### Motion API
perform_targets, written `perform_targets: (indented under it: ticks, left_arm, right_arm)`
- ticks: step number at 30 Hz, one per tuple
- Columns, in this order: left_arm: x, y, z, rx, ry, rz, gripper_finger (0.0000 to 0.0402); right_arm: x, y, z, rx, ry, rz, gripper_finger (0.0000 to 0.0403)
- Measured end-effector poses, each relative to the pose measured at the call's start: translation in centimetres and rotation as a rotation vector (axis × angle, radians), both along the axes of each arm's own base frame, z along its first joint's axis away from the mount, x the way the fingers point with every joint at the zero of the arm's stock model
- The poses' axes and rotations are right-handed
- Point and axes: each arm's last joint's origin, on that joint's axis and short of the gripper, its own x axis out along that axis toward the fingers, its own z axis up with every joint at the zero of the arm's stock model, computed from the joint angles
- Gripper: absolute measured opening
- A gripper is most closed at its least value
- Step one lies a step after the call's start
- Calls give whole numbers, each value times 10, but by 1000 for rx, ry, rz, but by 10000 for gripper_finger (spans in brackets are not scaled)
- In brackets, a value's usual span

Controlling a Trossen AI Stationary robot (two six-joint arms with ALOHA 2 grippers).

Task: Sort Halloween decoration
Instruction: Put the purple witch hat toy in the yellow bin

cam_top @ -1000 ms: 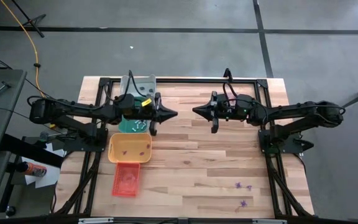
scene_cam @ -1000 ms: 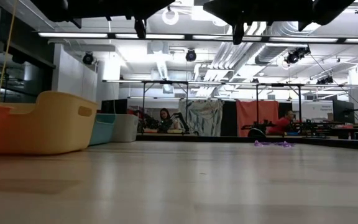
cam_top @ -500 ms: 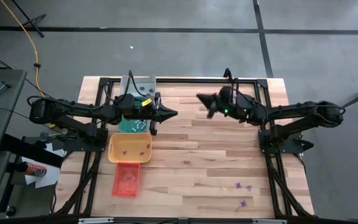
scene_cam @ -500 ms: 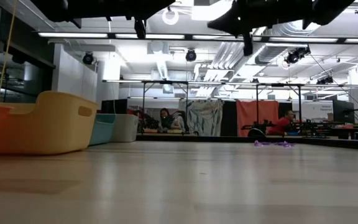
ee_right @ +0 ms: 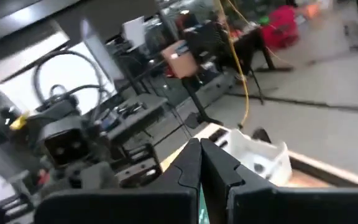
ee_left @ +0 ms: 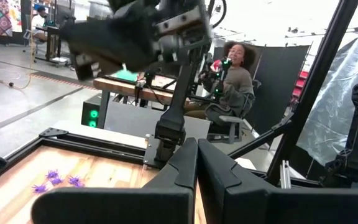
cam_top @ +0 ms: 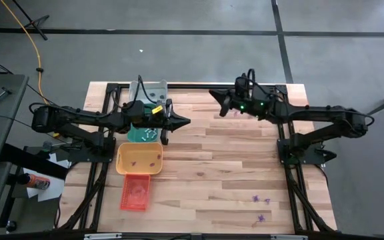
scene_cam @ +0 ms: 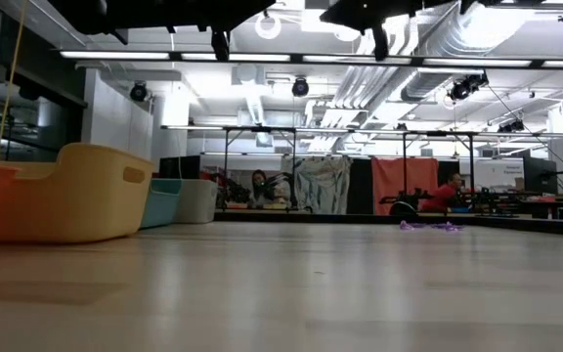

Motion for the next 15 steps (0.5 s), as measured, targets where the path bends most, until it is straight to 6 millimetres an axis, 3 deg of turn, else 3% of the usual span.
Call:
perform_targets:
  ticks: [4, 7, 10, 15]
  left_arm:
    - [0, 0, 0, 0, 1, 0, 0]
    - [0, 0, 0, 0, 1, 0, 0]
    - [0, 0, 0, 0, 4, 0, 0]
    - [0, 0, -1, -1, 10, 0, 0]
  right_arm:
    - [0, -1, 13, 4, -40, -21, 0]
    - [-3, -9, 11, 31, 30, -141, 0]
    - [-9, -19, -7, 175, 151, -337, 0]
    - [-31, -42, -57, 569, 419, -583, 0]
